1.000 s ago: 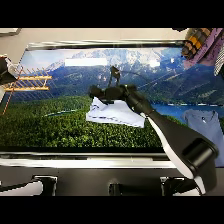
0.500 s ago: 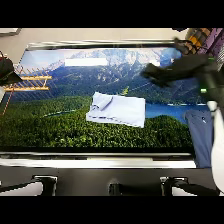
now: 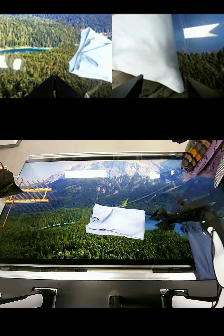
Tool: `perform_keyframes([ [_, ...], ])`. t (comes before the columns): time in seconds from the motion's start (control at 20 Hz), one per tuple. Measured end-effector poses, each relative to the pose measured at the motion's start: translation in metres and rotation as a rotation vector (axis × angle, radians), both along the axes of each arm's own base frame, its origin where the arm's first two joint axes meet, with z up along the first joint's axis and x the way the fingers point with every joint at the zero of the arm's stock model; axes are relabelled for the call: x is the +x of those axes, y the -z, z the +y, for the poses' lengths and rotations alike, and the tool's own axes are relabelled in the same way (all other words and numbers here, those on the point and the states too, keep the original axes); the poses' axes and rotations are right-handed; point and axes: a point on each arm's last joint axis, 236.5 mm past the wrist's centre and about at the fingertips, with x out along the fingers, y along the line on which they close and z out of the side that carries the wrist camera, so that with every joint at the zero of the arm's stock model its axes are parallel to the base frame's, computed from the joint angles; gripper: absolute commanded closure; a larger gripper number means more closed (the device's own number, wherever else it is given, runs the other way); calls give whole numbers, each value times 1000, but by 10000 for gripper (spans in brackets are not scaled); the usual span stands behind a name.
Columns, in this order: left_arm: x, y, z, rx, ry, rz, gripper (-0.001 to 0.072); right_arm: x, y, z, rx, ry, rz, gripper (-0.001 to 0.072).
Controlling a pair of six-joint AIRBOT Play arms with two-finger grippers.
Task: Fold the clothes and pants, and hang the long-sleeved shirts on hangers.
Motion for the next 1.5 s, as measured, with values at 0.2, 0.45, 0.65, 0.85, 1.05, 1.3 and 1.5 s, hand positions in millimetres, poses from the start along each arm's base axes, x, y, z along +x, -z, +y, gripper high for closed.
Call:
perform_keyframes([
  [0.2,4,-2,1,1,-5,-18,691,-3,34,27,32,-35,28,190],
  [0.45,9,-4,2,2,-12,-42,691,4,57,50,5,-46,17,682],
  [0.65,11,-5,2,3,-13,-48,691,26,30,52,-8,-44,-78,683],
  [0.85,11,-5,2,3,-14,-49,691,66,-35,30,0,41,-171,684],
  [1.05,11,-5,2,2,-13,-49,692,105,-102,-30,-10,202,-253,684],
  [1.3,11,-5,2,2,-13,-49,692,122,-158,-140,-59,447,-318,684],
  [1.5,11,-5,2,2,-14,-50,691,109,-182,-230,-107,647,-328,684],
])
